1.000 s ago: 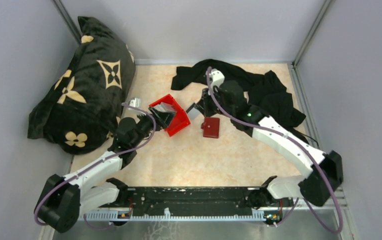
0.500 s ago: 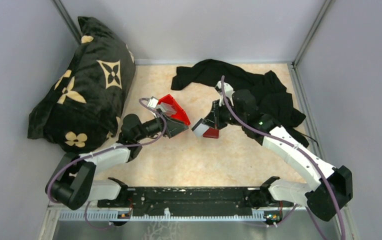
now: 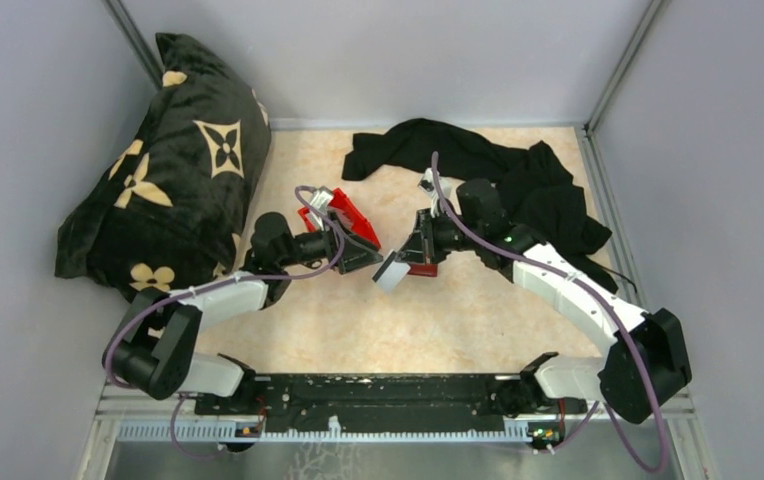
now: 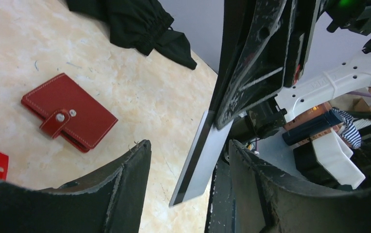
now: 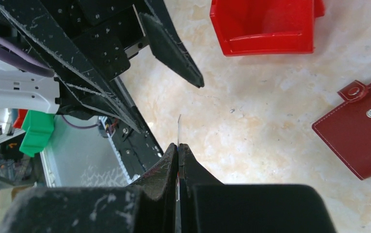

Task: Put the credit cards into the card holder
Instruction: Pick up the credit card from the storage box.

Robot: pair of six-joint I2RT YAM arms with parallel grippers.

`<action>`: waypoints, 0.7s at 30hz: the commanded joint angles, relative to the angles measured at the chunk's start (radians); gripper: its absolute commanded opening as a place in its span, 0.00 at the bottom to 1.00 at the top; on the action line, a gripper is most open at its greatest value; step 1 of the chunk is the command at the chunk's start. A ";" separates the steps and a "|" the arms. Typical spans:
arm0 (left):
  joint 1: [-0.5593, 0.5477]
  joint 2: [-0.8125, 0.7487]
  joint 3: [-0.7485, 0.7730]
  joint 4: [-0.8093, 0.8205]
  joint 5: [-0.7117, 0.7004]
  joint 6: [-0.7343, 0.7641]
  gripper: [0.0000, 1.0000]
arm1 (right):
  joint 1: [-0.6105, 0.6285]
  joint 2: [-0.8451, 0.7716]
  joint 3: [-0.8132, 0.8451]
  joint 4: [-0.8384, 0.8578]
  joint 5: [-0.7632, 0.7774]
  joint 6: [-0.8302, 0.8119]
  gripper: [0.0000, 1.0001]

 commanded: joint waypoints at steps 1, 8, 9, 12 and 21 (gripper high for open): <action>0.005 0.043 0.084 -0.086 0.099 0.078 0.65 | -0.008 0.028 0.006 0.097 -0.088 0.027 0.00; 0.005 0.073 0.132 -0.232 0.135 0.167 0.59 | -0.020 0.073 0.034 0.117 -0.120 0.034 0.00; 0.007 0.072 0.135 -0.254 0.135 0.182 0.58 | -0.025 0.077 0.036 0.120 -0.126 0.035 0.00; 0.006 0.072 0.142 -0.297 0.138 0.214 0.55 | -0.039 0.093 0.041 0.131 -0.144 0.038 0.00; 0.008 0.106 0.166 -0.364 0.185 0.241 0.43 | -0.064 0.137 0.042 0.182 -0.180 0.054 0.00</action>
